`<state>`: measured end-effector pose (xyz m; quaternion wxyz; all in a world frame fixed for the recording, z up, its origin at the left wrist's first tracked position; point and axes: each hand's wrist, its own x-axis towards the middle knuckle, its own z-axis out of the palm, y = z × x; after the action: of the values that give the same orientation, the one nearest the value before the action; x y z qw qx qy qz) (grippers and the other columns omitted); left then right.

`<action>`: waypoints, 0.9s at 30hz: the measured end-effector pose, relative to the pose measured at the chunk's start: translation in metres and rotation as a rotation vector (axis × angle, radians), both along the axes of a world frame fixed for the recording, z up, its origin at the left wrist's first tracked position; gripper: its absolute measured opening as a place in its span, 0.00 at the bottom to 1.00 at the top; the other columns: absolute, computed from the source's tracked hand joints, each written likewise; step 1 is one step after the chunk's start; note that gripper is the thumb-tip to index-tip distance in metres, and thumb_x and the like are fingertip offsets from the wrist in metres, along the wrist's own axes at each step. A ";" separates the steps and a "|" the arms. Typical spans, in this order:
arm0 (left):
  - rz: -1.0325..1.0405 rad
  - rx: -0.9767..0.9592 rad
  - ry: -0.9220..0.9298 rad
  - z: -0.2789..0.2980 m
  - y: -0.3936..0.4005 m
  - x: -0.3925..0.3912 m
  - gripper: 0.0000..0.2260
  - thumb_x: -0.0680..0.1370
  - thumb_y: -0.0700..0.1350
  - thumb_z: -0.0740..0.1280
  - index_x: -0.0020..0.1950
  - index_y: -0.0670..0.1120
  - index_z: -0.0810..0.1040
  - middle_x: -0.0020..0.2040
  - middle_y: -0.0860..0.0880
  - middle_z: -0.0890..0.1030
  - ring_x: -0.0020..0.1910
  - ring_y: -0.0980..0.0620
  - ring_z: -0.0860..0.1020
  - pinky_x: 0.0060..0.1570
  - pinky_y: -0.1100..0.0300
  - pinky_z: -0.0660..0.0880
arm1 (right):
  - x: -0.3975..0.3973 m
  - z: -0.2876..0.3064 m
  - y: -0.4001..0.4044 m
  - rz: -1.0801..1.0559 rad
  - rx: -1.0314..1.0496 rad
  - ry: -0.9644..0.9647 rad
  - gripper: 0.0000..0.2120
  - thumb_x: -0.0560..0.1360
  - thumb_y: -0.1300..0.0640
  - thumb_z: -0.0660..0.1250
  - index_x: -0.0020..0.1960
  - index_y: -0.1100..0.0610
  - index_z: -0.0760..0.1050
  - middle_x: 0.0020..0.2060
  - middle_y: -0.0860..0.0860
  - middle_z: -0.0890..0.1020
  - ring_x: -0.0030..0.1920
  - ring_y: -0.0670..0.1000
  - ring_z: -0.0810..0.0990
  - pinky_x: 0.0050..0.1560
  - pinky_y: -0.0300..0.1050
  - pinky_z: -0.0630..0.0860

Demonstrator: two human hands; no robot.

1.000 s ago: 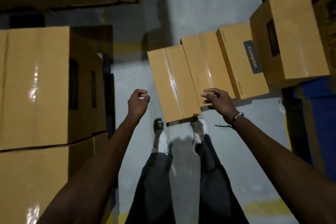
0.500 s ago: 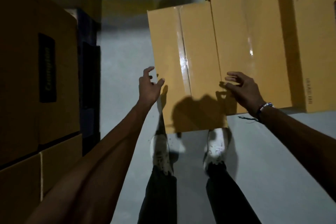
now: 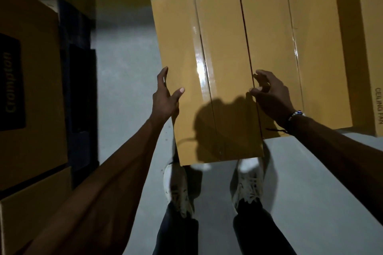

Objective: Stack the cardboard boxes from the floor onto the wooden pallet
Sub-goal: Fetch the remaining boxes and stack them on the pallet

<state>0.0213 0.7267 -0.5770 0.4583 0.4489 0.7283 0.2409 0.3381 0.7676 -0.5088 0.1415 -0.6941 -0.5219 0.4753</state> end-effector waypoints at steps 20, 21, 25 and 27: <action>0.130 -0.142 -0.223 0.004 -0.010 -0.040 0.44 0.81 0.51 0.73 0.85 0.58 0.43 0.82 0.49 0.63 0.75 0.45 0.70 0.72 0.44 0.71 | -0.049 -0.036 0.011 0.111 -0.162 0.076 0.45 0.78 0.34 0.66 0.84 0.46 0.44 0.83 0.49 0.52 0.81 0.56 0.55 0.80 0.58 0.57; 0.158 -0.163 -0.231 0.005 -0.010 -0.039 0.45 0.80 0.51 0.73 0.85 0.58 0.44 0.82 0.47 0.63 0.76 0.43 0.69 0.74 0.42 0.70 | -0.050 -0.036 0.010 0.095 -0.163 0.097 0.46 0.78 0.34 0.66 0.84 0.46 0.44 0.84 0.48 0.51 0.82 0.55 0.54 0.80 0.59 0.57; 0.194 -0.198 -0.226 0.006 -0.014 -0.038 0.40 0.78 0.55 0.74 0.84 0.55 0.55 0.77 0.49 0.70 0.70 0.45 0.74 0.70 0.39 0.74 | -0.047 -0.034 0.007 0.072 -0.221 0.216 0.50 0.74 0.30 0.68 0.84 0.44 0.44 0.83 0.47 0.52 0.82 0.54 0.55 0.80 0.62 0.57; 0.216 -0.199 -0.221 0.011 -0.025 -0.038 0.39 0.77 0.55 0.76 0.83 0.55 0.58 0.75 0.50 0.72 0.69 0.46 0.76 0.68 0.40 0.76 | -0.044 -0.030 -0.001 0.087 -0.236 0.275 0.47 0.74 0.32 0.69 0.83 0.43 0.48 0.81 0.46 0.60 0.79 0.52 0.62 0.77 0.62 0.63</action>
<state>-0.0168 0.7016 -0.5657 0.5491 0.2911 0.7378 0.2633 0.2937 0.7662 -0.5391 0.1085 -0.6109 -0.4680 0.6293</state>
